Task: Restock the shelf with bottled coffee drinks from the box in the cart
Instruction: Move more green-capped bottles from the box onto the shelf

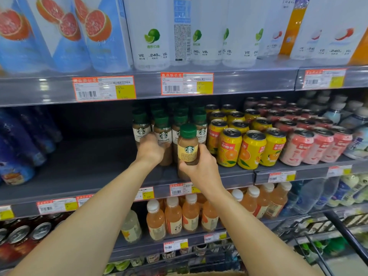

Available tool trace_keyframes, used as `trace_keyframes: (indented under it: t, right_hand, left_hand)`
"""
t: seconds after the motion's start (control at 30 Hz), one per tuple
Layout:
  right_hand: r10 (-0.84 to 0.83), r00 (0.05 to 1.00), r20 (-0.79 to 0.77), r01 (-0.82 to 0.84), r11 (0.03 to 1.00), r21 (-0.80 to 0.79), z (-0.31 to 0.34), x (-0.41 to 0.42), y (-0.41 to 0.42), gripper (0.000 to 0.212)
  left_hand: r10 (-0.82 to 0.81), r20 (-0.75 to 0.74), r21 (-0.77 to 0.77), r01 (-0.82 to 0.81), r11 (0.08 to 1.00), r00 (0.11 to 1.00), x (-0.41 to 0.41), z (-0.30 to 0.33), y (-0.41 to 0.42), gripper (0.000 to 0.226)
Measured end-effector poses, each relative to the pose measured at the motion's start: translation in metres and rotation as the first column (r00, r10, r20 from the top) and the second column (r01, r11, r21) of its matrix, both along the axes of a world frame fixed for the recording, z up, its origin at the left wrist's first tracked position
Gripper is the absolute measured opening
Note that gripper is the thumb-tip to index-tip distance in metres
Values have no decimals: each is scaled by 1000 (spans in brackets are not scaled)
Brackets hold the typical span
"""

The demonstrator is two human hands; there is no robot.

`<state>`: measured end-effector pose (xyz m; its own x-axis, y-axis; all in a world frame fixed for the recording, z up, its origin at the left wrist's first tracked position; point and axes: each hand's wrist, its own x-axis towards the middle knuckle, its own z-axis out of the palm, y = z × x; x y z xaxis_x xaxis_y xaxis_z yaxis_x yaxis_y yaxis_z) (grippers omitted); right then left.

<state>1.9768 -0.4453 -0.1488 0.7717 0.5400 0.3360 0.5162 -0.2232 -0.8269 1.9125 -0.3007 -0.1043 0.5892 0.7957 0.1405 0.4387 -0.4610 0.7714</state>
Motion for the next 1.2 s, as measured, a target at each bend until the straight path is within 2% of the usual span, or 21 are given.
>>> trace_keyframes:
  t: [0.37,0.57,0.63,0.73,0.83,0.9,1.03,1.2]
  right_hand:
    - [-16,1000,-22,15,1000,-19,2,3,1,52]
    - [-11,998,-57,9,1000,-28,6,3,-1,47]
    - [-9,998,-69,7,1000,-29,8,1,0,48]
    - [-12,998,-67,9,999,-42,8,1,1,47]
    - [-33,997,-64,26,995,-101,2,-1,0,52]
    - [-61,996,-60,53,991,-125,-3,-3,0,50]
    - [-71,996,-54,65,992,-113,-5,-8,-3,51]
    - [-55,995,-87,48,995,-87,-9,-20,8,64]
  left_hand:
    - [35,59,-63,-31,998,998,5,-1,-4,30]
    - [12,11,1,-12,1000,1000,-19,-13,-4,47]
    - [8,-49,75,-5,997,999,-30,-15,-3,46]
    - [8,-237,266,57,962,971,-51,-27,-7,53]
    - [30,-465,425,193,884,885,-73,-46,-6,70]
    - [58,-547,461,242,854,835,-83,-57,-2,75]
    - [78,-604,472,277,837,793,-100,-69,1,79]
    - [89,-608,491,286,823,789,-118,-78,8,80]
